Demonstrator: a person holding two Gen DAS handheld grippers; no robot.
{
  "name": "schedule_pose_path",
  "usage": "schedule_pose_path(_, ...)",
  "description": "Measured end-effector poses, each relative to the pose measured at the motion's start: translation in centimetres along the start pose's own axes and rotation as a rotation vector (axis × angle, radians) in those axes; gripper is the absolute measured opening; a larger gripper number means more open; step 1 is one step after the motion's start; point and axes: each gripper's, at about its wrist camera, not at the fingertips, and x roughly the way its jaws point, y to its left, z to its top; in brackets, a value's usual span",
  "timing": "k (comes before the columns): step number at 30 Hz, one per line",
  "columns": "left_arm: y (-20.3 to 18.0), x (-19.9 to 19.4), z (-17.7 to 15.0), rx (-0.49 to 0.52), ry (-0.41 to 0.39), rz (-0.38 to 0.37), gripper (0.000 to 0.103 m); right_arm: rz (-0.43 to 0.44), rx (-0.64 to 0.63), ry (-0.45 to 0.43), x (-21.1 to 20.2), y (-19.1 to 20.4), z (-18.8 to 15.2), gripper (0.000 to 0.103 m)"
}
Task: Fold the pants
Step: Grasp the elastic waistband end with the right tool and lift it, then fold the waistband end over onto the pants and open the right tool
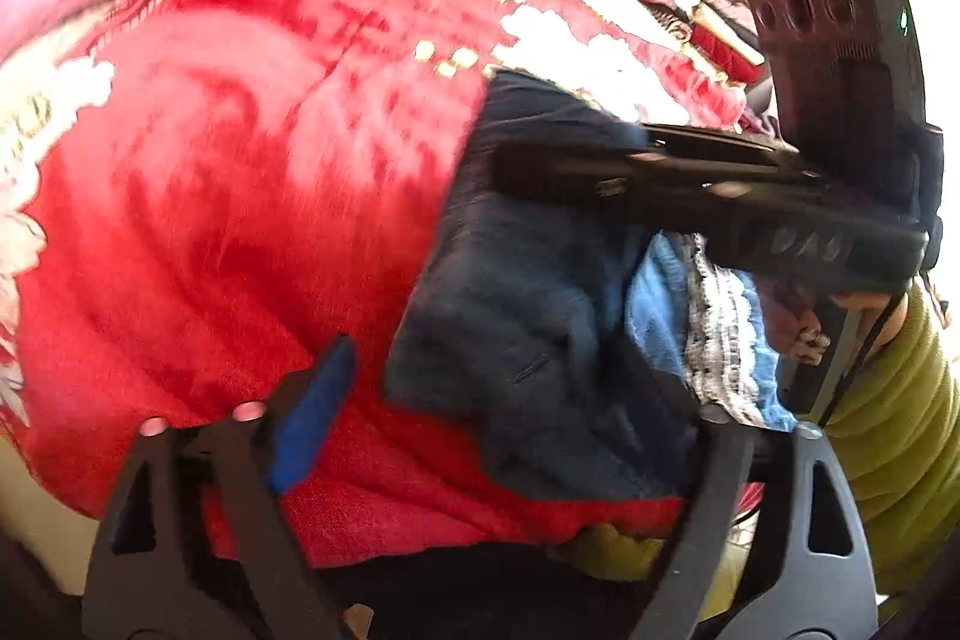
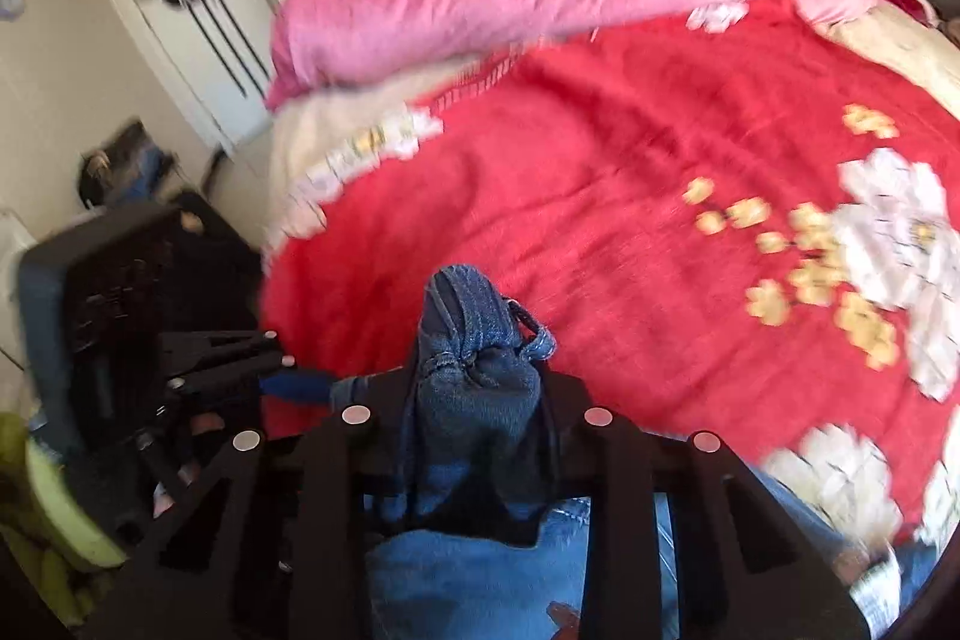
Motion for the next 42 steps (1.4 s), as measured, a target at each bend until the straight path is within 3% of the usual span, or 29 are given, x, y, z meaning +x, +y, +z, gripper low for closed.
schedule_pose_path(4, -1.9, -0.7, -0.2, 0.037, -0.026, -0.049, 0.089, 0.052, 0.047, -0.113, -5.4, -1.6, -1.7, 0.029)
schedule_pose_path(8, -4.9, 1.3, -0.3, 0.022, 0.038, -0.217, 0.093, 0.090, 0.075, -0.217, -9.7, -2.9, -3.7, 0.029)
schedule_pose_path(12, -8.1, 3.3, 0.1, 0.013, 0.071, -0.328, 0.093, 0.071, 0.102, -0.267, -12.7, -4.2, -5.3, 0.029)
schedule_pose_path(14, -9.8, 3.5, 0.5, 0.026, 0.070, -0.377, 0.091, 0.050, 0.112, -0.287, -13.9, -4.7, -6.1, 0.035)
schedule_pose_path(15, -11.0, 3.6, 0.6, 0.046, 0.069, -0.392, 0.091, 0.049, 0.128, -0.302, -14.8, -5.1, -6.8, 0.044)
schedule_pose_path(16, -12.1, 3.7, 0.7, 0.074, 0.068, -0.404, 0.091, 0.051, 0.141, -0.322, -15.8, -5.4, -7.4, 0.057)
schedule_pose_path(19, -15.6, 4.5, 0.1, 0.161, 0.090, -0.419, 0.091, -0.020, 0.183, -0.377, -18.7, -6.3, -9.9, 0.078)
schedule_pose_path(24, -18.9, 6.9, -2.6, 0.277, 0.167, -0.384, 0.091, -0.211, 0.324, -0.331, -20.8, -7.6, -14.7, 0.085)
schedule_pose_path(28, -19.4, 7.4, -3.7, 0.327, 0.178, -0.340, 0.091, -0.215, 0.437, -0.281, -20.1, -8.5, -16.9, 0.090)
schedule_pose_path(32, -19.2, 7.4, -3.9, 0.339, 0.174, -0.320, 0.091, -0.196, 0.458, -0.213, -17.8, -8.9, -17.1, 0.088)
schedule_pose_path(33, -19.2, 7.4, -3.9, 0.343, 0.171, -0.315, 0.091, -0.199, 0.443, -0.171, -16.6, -8.7, -16.8, 0.059)
schedule_pose_path(34, -19.2, 7.3, -4.0, 0.348, 0.167, -0.308, 0.091, -0.211, 0.425, -0.145, -15.9, -8.4, -16.5, 0.044)
schedule_pose_path(39, -19.4, 6.5, -4.6, 0.381, 0.147, -0.280, 0.091, -0.204, 0.349, -0.217, -17.3, -6.1, -15.7, 0.037)
schedule_pose_path(42, -19.5, 6.5, -4.7, 0.398, 0.144, -0.279, 0.091, -0.331, 0.361, -0.143, -17.1, -7.4, -16.7, 0.037)
